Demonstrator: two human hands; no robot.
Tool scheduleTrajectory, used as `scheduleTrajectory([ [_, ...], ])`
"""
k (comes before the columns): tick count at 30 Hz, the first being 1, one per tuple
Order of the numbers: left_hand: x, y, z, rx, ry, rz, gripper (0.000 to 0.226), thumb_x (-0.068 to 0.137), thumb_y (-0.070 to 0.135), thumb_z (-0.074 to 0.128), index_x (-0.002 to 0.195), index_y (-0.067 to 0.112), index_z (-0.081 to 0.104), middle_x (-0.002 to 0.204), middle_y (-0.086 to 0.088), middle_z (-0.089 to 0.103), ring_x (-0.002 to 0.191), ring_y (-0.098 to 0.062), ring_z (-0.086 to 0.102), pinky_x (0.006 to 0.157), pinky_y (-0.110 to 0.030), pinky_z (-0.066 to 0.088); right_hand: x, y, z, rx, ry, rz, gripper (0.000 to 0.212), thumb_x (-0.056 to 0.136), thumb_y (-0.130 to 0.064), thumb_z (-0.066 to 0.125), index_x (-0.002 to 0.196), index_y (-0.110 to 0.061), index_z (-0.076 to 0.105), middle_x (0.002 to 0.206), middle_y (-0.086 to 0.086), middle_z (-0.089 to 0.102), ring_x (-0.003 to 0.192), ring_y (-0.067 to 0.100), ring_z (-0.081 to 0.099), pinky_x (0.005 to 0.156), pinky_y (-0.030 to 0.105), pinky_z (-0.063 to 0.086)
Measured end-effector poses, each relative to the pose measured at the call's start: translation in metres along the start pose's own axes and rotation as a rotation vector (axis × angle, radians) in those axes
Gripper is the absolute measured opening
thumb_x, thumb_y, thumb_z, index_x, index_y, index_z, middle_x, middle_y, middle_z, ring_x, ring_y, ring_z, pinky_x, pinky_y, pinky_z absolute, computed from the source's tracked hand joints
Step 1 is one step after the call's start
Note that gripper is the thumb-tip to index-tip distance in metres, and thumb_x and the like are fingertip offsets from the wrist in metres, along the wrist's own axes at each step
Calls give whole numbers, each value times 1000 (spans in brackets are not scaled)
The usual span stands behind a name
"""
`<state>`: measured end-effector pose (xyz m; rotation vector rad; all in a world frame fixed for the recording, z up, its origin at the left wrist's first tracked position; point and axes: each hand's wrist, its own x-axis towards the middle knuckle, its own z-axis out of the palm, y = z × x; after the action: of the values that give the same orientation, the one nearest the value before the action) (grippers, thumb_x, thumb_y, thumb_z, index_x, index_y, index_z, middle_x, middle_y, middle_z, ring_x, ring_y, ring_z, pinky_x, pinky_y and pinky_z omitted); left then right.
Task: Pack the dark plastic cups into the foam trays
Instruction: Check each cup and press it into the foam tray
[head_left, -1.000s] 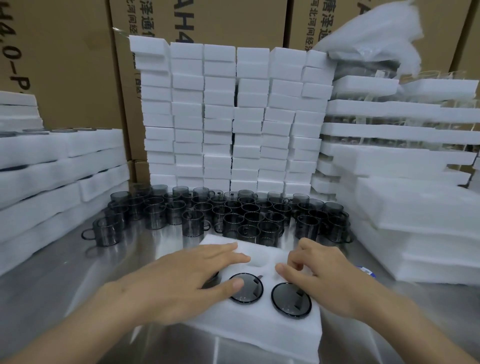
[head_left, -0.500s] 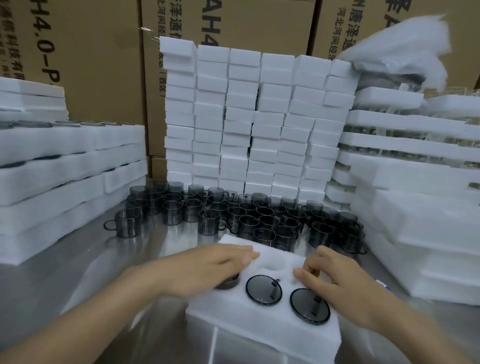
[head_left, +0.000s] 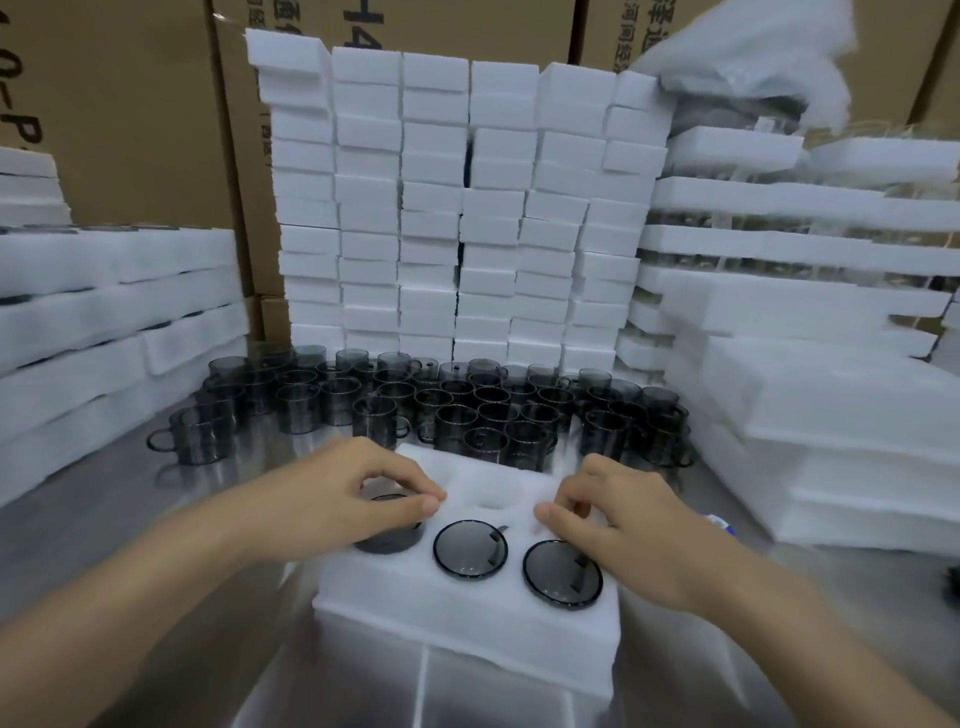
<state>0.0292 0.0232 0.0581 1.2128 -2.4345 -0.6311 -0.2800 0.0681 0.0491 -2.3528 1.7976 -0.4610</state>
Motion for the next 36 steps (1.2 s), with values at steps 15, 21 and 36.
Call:
scheduleTrajectory([
  [15, -7, 26, 34, 322, -88, 117, 71, 84, 101, 7, 150, 80, -7, 159, 56, -9, 147, 26, -20, 129, -29, -12, -1, -6, -3, -47, -3, 12, 45, 103, -63, 42, 91, -27, 66, 98, -7, 52, 94, 9, 54, 99, 38, 43],
  [21, -2, 14, 29, 57, 31, 154, 63, 86, 100, 17, 145, 81, 29, 160, 54, 16, 151, 25, 4, 127, -29, 7, -3, -7, -4, -20, -3, 12, 45, 103, -64, 43, 94, -28, 67, 99, -8, 52, 94, 6, 53, 97, 33, 41],
  [36, 28, -94, 29, 237, 216, 7, 45, 92, 84, 43, 136, 86, 34, 142, 64, 28, 135, 21, 38, 108, -28, 41, -4, -8, -7, -13, -20, 4, 45, 103, -64, 42, 92, -27, 66, 99, -7, 52, 95, 8, 54, 101, 38, 44],
])
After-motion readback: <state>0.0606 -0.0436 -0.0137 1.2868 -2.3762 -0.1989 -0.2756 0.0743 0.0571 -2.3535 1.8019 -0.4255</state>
